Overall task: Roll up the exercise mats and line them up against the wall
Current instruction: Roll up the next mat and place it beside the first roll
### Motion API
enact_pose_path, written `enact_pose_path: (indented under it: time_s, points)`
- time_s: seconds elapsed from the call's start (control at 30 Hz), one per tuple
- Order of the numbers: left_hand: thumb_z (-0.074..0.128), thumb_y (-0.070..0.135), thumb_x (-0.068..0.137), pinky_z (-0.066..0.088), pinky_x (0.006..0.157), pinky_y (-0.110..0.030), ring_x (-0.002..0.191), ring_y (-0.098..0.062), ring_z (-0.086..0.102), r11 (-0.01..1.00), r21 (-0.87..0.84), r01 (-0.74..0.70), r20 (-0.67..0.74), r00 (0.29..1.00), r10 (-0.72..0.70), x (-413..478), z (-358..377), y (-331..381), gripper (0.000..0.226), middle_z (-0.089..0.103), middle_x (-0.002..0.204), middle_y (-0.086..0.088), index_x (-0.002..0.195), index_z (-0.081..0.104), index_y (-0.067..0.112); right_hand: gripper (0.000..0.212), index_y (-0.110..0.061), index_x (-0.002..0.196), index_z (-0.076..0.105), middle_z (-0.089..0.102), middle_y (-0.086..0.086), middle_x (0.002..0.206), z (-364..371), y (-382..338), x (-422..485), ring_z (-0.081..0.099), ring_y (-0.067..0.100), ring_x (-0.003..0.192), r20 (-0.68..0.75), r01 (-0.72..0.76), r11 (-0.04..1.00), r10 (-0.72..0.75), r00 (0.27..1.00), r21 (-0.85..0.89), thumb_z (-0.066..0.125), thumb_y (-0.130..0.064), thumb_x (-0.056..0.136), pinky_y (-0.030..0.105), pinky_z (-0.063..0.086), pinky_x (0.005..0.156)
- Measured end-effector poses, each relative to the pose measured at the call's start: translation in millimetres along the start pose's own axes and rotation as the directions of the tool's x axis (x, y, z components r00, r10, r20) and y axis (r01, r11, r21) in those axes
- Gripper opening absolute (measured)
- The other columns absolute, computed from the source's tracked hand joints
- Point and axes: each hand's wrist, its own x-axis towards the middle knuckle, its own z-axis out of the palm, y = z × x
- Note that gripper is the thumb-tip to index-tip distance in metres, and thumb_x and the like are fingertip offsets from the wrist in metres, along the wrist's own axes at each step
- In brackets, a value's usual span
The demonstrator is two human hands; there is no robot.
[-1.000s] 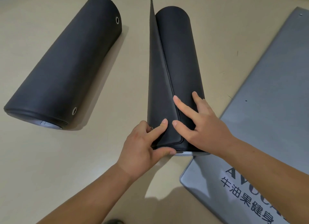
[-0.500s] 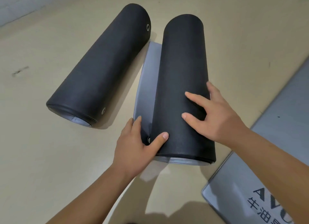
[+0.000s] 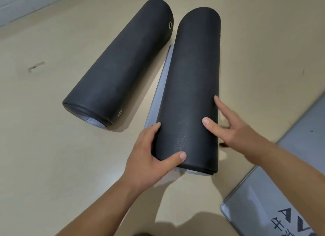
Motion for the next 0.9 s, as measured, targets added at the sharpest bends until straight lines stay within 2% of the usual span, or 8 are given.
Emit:
enact_pose_path:
  time_s: [0.07, 0.17, 0.3, 0.37, 0.47, 0.57, 0.7, 0.9]
  points:
    - [0.089, 0.061, 0.07, 0.054, 0.104, -0.029, 0.127, 0.009, 0.054, 0.989, -0.137, 0.057, 0.045, 0.998, -0.052, -1, -8, -7, 0.097, 0.053, 0.142, 0.034, 0.153, 0.039, 0.052, 0.082, -0.079, 0.145, 0.01, 0.032, -0.052, 0.145, 20, 1, -2, 0.049, -0.006, 0.134, 0.085, -0.053, 0.981, 0.038, 0.996, 0.185, 0.065, -0.07, 0.084, 0.036, 0.055, 0.099]
    - [0.088, 0.057, 0.072, 0.057, 0.093, -0.021, 0.123, 0.003, 0.062, 0.947, -0.295, 0.13, 0.121, 0.988, -0.098, 1, -22, -17, 0.091, 0.06, 0.139, 0.03, 0.149, 0.04, 0.061, 0.083, -0.082, 0.142, 0.01, 0.028, -0.04, 0.154, 44, 1, 4, 0.039, -0.001, 0.143, -0.004, 0.01, 0.985, -0.009, 1.0, 0.171, 0.067, -0.078, 0.081, 0.04, 0.036, 0.121]
    - [0.083, 0.063, 0.063, 0.062, 0.092, -0.041, 0.118, -0.009, 0.069, 0.891, -0.393, 0.229, 0.029, 0.971, -0.237, 6, -47, -32, 0.096, 0.06, 0.146, 0.014, 0.151, 0.05, 0.042, 0.08, -0.077, 0.146, 0.015, 0.018, -0.026, 0.153, 70, -11, 2, 0.038, 0.003, 0.137, 0.024, 0.021, 0.991, -0.024, 0.999, 0.135, 0.069, -0.059, 0.089, 0.033, 0.029, 0.121]
    - [0.081, 0.071, 0.066, 0.061, 0.095, -0.041, 0.116, -0.004, 0.068, 0.909, -0.348, 0.228, -0.119, 0.952, -0.284, -3, -59, -38, 0.087, 0.061, 0.142, 0.016, 0.145, 0.057, 0.041, 0.082, -0.075, 0.148, 0.016, 0.014, -0.027, 0.154, 80, -16, 1, 0.039, 0.004, 0.136, 0.045, 0.041, 0.997, -0.044, 0.998, 0.065, 0.07, -0.057, 0.089, 0.031, 0.03, 0.12]
    - [0.076, 0.074, 0.076, 0.053, 0.095, -0.027, 0.121, 0.003, 0.06, 0.97, -0.194, 0.149, -0.29, 0.936, -0.201, -26, -59, -30, 0.07, 0.061, 0.134, 0.027, 0.137, 0.059, 0.045, 0.083, -0.077, 0.145, 0.015, 0.012, -0.026, 0.151, 92, -25, 1, 0.038, 0.008, 0.14, -0.012, 0.074, 0.997, -0.074, 0.997, -0.028, 0.07, -0.069, 0.082, 0.037, 0.034, 0.121]
    - [0.081, 0.068, 0.069, 0.047, 0.089, -0.019, 0.12, 0.008, 0.057, 0.991, -0.098, 0.087, -0.227, 0.968, -0.107, -34, -45, -6, 0.07, 0.059, 0.129, 0.034, 0.13, 0.05, 0.06, 0.093, -0.074, 0.148, 0.014, 0.018, -0.02, 0.145, 103, -26, 5, 0.033, 0.012, 0.141, -0.096, 0.095, 0.991, -0.104, 0.99, -0.095, 0.072, -0.075, 0.075, 0.036, 0.034, 0.12]
    - [0.092, 0.054, 0.064, 0.054, 0.083, -0.025, 0.105, 0.008, 0.063, 0.994, -0.087, 0.068, -0.259, 0.962, -0.089, -25, -41, -1, 0.067, 0.061, 0.116, 0.039, 0.106, 0.045, 0.076, 0.11, -0.078, 0.146, 0.009, 0.022, -0.015, 0.15, 111, -28, 11, 0.046, 0.006, 0.125, -0.101, 0.034, 0.997, -0.027, 0.995, 0.074, 0.083, -0.074, 0.065, 0.031, 0.036, 0.115]
    - [0.097, 0.049, 0.062, 0.058, 0.085, -0.025, 0.102, 0.009, 0.065, 0.982, -0.172, 0.073, -0.231, 0.966, -0.112, 10, -57, -17, 0.071, 0.061, 0.113, 0.04, 0.12, 0.056, 0.057, 0.087, -0.084, 0.133, 0.022, 0.018, -0.018, 0.161, 113, -17, 20, 0.039, 0.001, 0.14, -0.142, 0.132, 0.989, -0.121, 0.983, 0.069, 0.079, -0.076, 0.067, 0.028, 0.035, 0.119]
